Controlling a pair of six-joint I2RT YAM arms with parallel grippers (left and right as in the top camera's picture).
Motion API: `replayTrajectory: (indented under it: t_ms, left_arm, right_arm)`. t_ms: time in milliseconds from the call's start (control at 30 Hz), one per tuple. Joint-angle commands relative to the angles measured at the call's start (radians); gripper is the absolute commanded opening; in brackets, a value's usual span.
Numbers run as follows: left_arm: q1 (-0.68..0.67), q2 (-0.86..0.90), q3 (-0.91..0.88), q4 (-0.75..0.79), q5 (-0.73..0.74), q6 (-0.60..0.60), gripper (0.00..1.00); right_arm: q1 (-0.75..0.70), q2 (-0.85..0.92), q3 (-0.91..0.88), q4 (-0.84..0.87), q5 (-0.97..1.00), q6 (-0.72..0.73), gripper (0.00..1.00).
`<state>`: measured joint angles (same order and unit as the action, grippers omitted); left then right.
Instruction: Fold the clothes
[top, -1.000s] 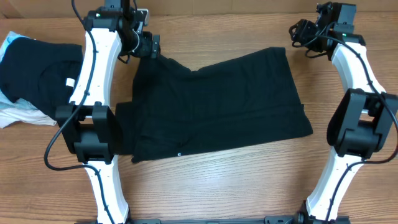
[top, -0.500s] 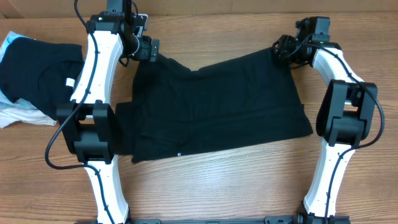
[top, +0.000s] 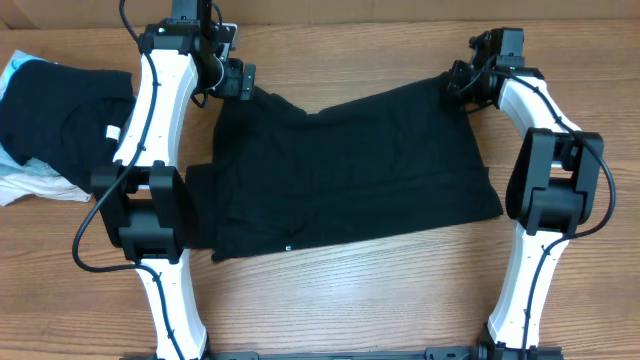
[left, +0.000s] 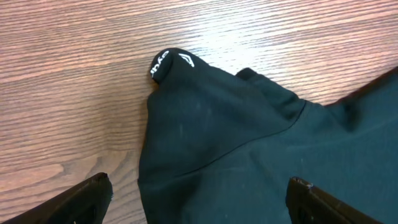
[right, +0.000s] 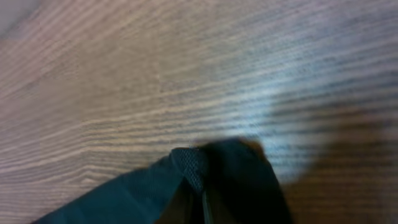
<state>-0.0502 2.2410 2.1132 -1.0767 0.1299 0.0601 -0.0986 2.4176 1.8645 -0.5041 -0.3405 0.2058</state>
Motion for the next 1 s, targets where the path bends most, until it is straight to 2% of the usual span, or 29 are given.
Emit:
replayTrajectory:
  t_ms: [0, 267, 400, 600, 800, 967]
  left_arm:
    - [0.007, -0.002, -0.003, 0.004, -0.014, 0.037, 0.92]
    - [0.029, 0.049, -0.003, 0.067, -0.051, 0.051, 0.91]
    - [0.037, 0.092, -0.003, 0.129, -0.055, 0.053, 0.97]
    - [0.051, 0.126, -0.003, 0.246, -0.012, 0.049, 1.00]
    - [0.051, 0.217, -0.003, 0.272, 0.192, 0.048, 0.94]
    - [0.051, 0.237, -0.003, 0.312, 0.271, 0.044, 0.82]
  right_arm:
    - [-0.010, -0.062, 0.023, -0.031, 0.000, -0.005, 0.04]
    - [-0.010, -0.201, 0.023, -0.201, 0.005, -0.005, 0.04]
    - [-0.010, -0.283, 0.023, -0.329, 0.036, -0.005, 0.04]
    - [-0.010, -0.348, 0.023, -0.480, 0.037, -0.007, 0.04]
    - [-0.010, -0.354, 0.023, -0.607, 0.052, -0.049, 0.04]
    - [-0.010, -0.354, 0.023, -0.669, 0.061, -0.084, 0.04]
